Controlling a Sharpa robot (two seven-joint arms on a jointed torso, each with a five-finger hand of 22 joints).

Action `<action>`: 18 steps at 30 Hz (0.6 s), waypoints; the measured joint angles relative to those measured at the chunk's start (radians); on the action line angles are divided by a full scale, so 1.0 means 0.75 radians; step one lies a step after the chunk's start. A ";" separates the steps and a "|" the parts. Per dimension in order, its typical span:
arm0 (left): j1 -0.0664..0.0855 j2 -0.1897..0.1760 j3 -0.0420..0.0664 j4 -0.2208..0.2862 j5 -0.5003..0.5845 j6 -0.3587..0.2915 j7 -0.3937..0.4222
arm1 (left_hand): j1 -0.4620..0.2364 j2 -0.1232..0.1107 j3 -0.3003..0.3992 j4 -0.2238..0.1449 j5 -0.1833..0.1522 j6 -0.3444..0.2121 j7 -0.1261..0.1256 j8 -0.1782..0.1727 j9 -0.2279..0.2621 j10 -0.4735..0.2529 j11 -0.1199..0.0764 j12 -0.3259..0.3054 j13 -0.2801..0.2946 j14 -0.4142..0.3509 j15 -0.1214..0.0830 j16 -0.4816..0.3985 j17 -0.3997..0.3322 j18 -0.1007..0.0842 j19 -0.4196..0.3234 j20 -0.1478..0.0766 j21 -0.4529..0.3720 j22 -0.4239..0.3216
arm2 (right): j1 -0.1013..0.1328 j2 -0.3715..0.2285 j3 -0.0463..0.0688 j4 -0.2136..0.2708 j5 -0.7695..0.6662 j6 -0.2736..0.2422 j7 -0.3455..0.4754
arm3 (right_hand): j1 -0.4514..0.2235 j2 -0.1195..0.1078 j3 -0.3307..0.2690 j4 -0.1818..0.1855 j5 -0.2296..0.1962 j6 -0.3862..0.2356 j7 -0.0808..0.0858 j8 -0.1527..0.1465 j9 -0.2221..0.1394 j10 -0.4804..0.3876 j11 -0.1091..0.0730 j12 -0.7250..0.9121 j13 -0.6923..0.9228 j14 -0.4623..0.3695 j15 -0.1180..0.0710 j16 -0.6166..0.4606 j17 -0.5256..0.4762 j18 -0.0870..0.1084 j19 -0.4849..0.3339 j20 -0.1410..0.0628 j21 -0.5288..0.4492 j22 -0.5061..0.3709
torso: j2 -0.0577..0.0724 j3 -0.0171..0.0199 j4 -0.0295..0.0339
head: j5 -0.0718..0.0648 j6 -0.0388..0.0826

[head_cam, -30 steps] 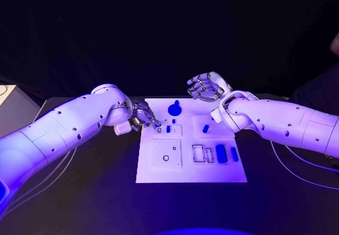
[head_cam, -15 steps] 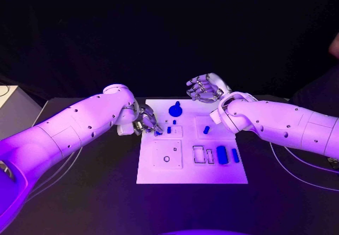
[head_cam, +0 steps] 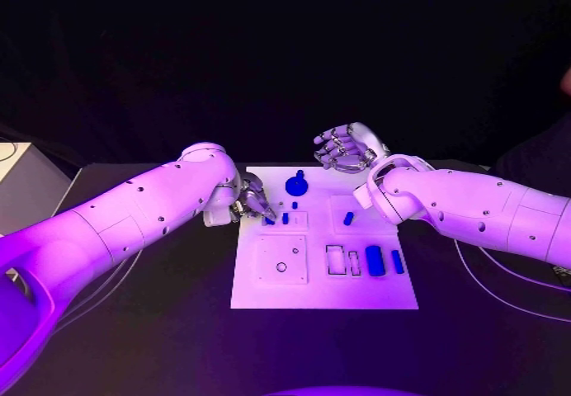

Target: Assemble the parts on the task board

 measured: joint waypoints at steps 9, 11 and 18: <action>0.000 0.000 -0.002 0.011 -0.049 -0.066 0.016 | -0.005 -0.004 -0.013 -0.013 0.000 0.004 -0.004 0.005 0.002 0.014 -0.005 0.005 0.015 0.000 -0.010 0.005 0.000 0.000 0.007 -0.007 0.014 0.001 | 0.000 0.001 0.000 0.000 0.000 0.000 0.000 | 0.000 0.000 0.000 0.000 0.000 0.000 0.000 0.000 0.000 0.000 0.000 0.000 0.000 0.000 0.000 0.000 0.000 0.000 0.000 0.000 0.000 0.000 | 0.000 0.0012 -0.0012 | 0.001 -0.001; 0.000 0.000 -0.003 0.012 -0.055 -0.072 0.017 | -0.009 -0.006 -0.016 -0.016 0.000 0.005 -0.005 0.005 0.003 0.020 -0.007 0.005 0.020 0.000 -0.010 0.005 0.000 0.000 0.009 -0.009 0.015 0.001 | 0.000 0.000 0.000 0.000 0.000 0.000 0.000 | 0.000 0.000 0.000 0.000 0.000 0.000 0.000 0.000 0.000 0.000 0.000 0.000 0.000 0.000 0.000 0.000 0.000 0.000 0.000 0.000 0.000 0.000 | 0.000 0.0018 -0.0012 | 0.001 -0.001; 0.000 0.000 -0.003 0.013 -0.070 -0.077 0.020 | 0.008 -0.023 -0.012 -0.050 0.000 0.019 -0.009 0.005 0.005 0.038 -0.010 0.014 0.045 0.000 -0.010 0.005 0.000 0.000 0.019 -0.009 0.021 0.001 | 0.000 -0.001 0.000 0.000 0.000 0.001 0.000 | 0.000 0.000 0.000 0.000 0.000 0.000 0.000 0.000 0.000 0.000 0.000 0.000 0.000 0.000 0.000 0.000 0.000 0.000 0.000 0.000 0.000 0.000 | 0.000 0.0026 -0.0012 | 0.000 -0.004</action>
